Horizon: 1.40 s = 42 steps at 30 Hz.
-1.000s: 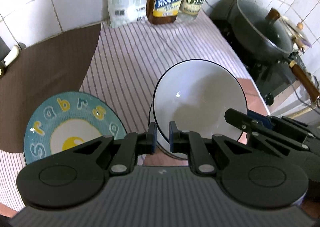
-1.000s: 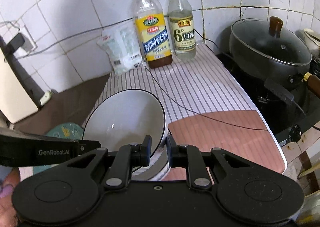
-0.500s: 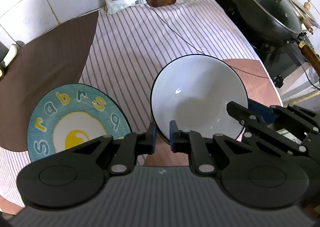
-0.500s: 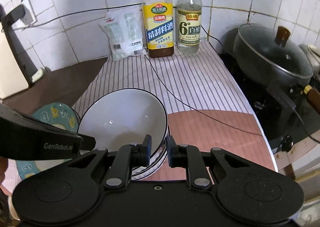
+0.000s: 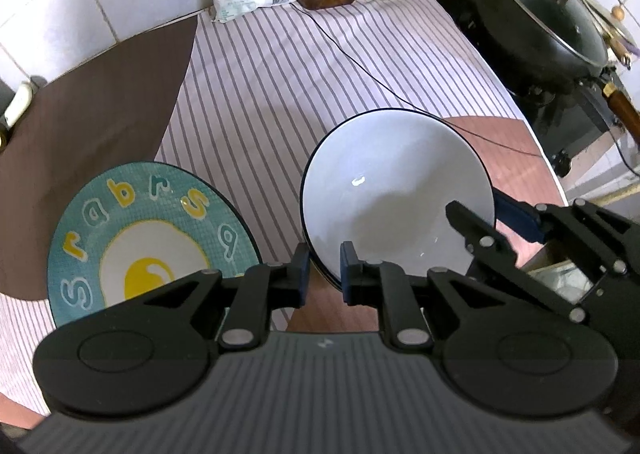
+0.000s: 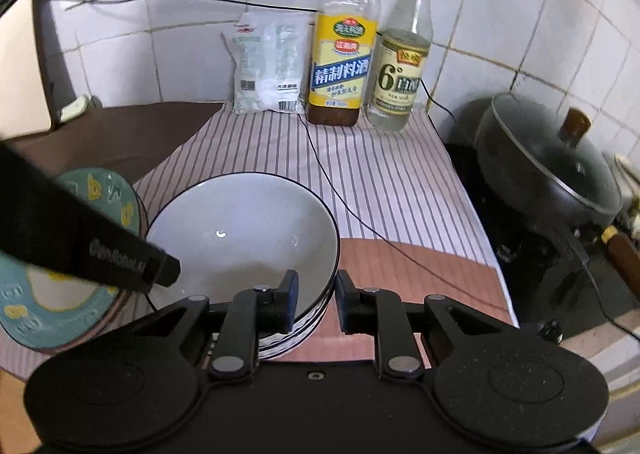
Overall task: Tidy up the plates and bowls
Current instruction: 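Carry the third bowl onto the bowl stack and open the left gripper, then grasp the rim of the stacked bowls with the left gripper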
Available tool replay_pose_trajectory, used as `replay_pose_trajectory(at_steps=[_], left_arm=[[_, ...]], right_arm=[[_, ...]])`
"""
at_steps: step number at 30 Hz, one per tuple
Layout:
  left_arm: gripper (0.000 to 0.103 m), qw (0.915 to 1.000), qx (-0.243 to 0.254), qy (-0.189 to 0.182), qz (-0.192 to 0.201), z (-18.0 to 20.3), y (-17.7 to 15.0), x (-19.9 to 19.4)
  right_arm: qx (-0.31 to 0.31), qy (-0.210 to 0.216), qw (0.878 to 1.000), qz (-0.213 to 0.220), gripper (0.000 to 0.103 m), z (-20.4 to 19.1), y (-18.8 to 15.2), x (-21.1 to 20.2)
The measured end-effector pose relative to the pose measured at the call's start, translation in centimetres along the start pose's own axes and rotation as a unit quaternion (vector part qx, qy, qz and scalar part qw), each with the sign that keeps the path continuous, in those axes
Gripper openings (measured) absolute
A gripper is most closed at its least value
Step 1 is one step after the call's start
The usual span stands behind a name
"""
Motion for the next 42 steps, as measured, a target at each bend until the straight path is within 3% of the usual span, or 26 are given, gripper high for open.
replay_pose_trajectory(at_steps=[5, 9, 12, 15, 28, 31, 37, 42], left_arm=[[0.029, 0.9997, -0.017, -0.006, 0.015, -0.2, -0.1, -0.8], [0.031, 0.9986, -0.027, -0.019, 0.042, -0.5, 0.0, -2.3], [0.031, 0.9971, -0.034, -0.036, 0.058, -0.9, -0.3, -3.4], [0.031, 0.9958, -0.038, -0.049, 0.068, -1.3, -0.7, -4.1], [0.031, 0.9908, -0.046, -0.09, 0.09, -2.6, -3.1, -7.7], [0.031, 0.9867, -0.047, -0.113, 0.108, -3.0, -3.3, -8.4], [0.033, 0.9786, -0.051, -0.155, 0.125, -3.6, -4.0, -9.9], [0.034, 0.9793, -0.034, -0.164, 0.114, -3.7, -4.8, -10.1]], right_arm=[[-0.004, 0.013, 1.0, 0.009, 0.028, 0.0, -0.1, -0.1], [0.017, 0.036, 0.999, 0.011, 0.029, 0.4, 0.0, -0.4], [0.033, 0.048, 0.998, 0.021, 0.034, 0.9, 0.1, -1.0], [0.018, 0.027, 0.999, 0.024, 0.043, 1.2, -0.1, -1.3], [0.078, 0.069, 0.994, 0.03, 0.045, 0.3, 0.5, -5.4], [0.072, 0.054, 0.995, 0.034, 0.063, -0.2, 0.3, -5.7], [0.079, 0.032, 0.996, 0.02, 0.063, -1.7, -0.2, -6.9], [0.06, 0.032, 0.997, 0.028, 0.072, -3.3, -0.9, -8.4]])
Point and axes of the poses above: each gripper's, at about its wrist camera, not at the fingertips, and x roughly the way its jaws point, z to its right, y to its top, the point moved 10 cm from there along x, roughly the way its jaws point, and after that the axes turned 11 degrees about x, right-handed, at the moved point
